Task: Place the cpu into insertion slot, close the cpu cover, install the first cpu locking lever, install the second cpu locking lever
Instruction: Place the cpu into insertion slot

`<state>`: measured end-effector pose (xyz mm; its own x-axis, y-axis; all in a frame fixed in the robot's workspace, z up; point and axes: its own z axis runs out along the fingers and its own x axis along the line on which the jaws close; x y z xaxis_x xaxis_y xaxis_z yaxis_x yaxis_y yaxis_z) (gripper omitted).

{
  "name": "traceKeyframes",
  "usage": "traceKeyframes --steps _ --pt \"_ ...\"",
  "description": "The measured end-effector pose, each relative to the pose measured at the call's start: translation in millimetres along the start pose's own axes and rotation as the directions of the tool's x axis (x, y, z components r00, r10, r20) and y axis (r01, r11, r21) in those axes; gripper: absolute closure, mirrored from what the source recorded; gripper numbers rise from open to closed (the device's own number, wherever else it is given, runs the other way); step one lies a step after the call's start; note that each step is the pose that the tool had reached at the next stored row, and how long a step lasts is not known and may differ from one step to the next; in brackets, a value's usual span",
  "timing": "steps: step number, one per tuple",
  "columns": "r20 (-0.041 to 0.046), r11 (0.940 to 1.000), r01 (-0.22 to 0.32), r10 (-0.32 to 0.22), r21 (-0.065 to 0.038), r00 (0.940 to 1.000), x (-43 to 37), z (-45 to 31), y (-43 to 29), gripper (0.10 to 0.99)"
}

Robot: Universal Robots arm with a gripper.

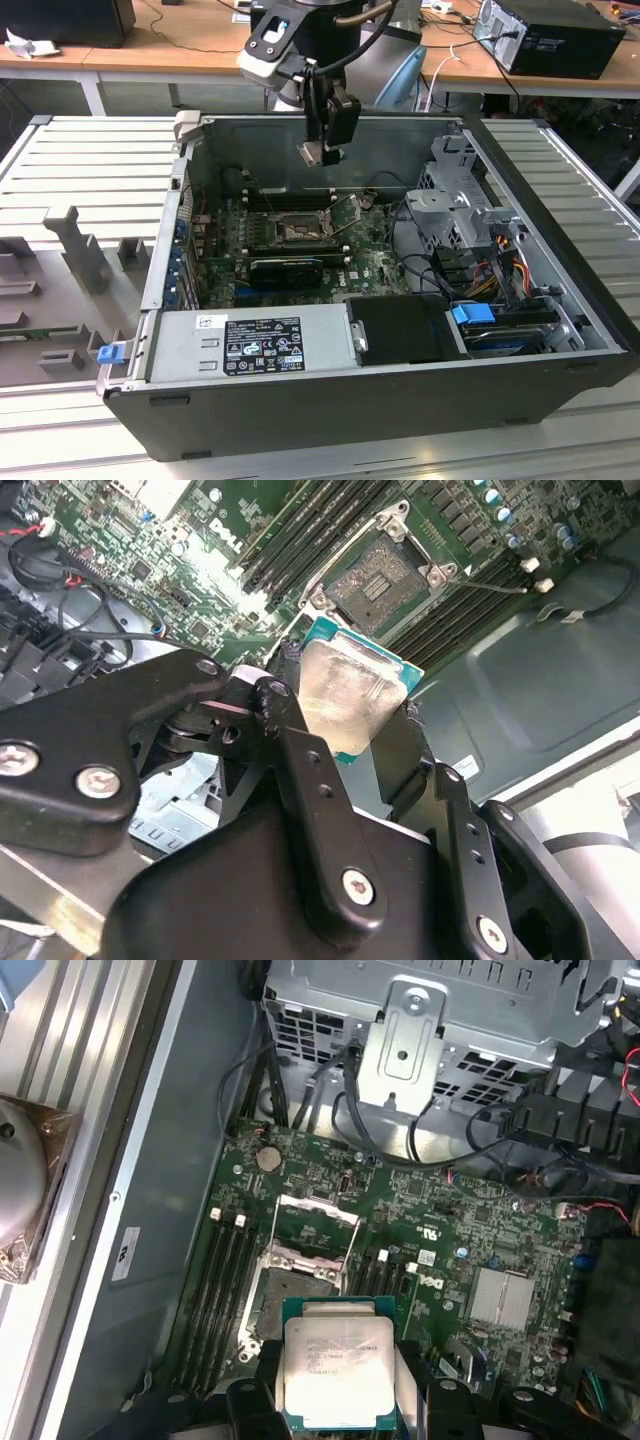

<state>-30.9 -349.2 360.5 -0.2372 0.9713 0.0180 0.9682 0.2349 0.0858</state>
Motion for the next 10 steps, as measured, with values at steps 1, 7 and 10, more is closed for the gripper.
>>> traceKeyframes --steps 1,7,10 --pt "0.0007 1.0000 -0.008 0.008 0.000 1.0000 0.0 0.0 0.0 0.557" --pt "0.0059 0.9976 -0.069 0.069 -0.001 0.9976 0.0 0.2 0.0 0.557" --pt "0.0093 0.9941 -0.108 0.108 -0.002 0.9941 0.0 0.4 0.0 0.557"
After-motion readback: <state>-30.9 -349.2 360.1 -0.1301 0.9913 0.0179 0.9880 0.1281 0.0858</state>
